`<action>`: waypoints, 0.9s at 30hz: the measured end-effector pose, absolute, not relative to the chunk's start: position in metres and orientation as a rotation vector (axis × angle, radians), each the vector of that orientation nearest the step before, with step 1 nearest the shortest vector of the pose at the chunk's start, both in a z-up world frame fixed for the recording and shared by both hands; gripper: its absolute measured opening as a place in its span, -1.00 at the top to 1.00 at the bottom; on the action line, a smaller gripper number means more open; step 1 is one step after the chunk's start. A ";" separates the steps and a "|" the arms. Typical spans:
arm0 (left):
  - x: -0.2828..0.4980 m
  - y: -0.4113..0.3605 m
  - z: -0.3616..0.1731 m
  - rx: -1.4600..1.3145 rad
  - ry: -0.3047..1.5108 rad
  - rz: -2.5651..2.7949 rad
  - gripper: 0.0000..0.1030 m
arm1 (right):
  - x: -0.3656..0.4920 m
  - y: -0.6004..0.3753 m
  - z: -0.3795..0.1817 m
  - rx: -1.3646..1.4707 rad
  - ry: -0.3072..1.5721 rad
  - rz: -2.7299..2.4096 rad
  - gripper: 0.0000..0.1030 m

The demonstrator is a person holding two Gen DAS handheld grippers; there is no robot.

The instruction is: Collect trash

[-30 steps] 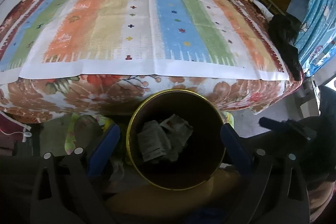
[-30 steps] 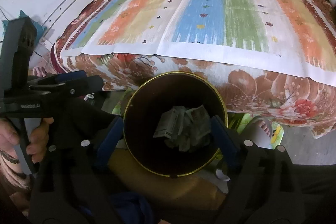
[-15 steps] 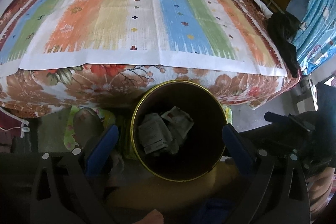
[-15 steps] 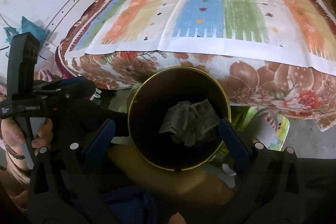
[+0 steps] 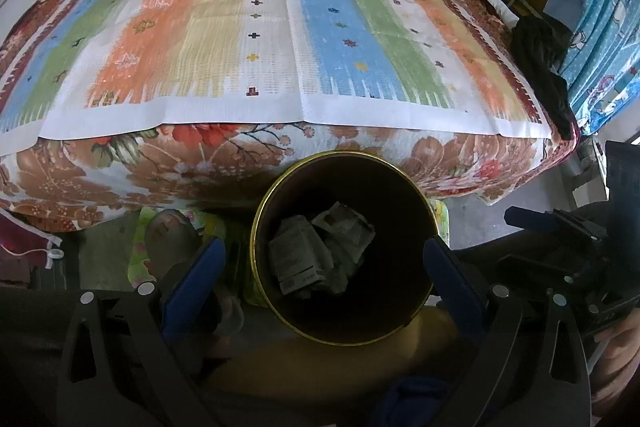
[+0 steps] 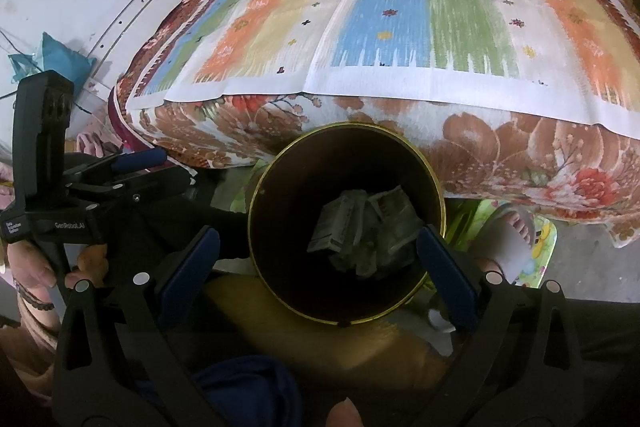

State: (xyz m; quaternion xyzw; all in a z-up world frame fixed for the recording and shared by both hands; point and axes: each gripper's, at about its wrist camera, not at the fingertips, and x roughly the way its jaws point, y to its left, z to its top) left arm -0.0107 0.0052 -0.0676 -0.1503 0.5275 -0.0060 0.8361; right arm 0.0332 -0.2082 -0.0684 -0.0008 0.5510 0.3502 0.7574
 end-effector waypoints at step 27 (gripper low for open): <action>-0.008 0.005 -0.071 -0.309 1.123 0.006 -0.89 | 0.036 -0.207 -0.070 0.013 1.212 0.772 -0.83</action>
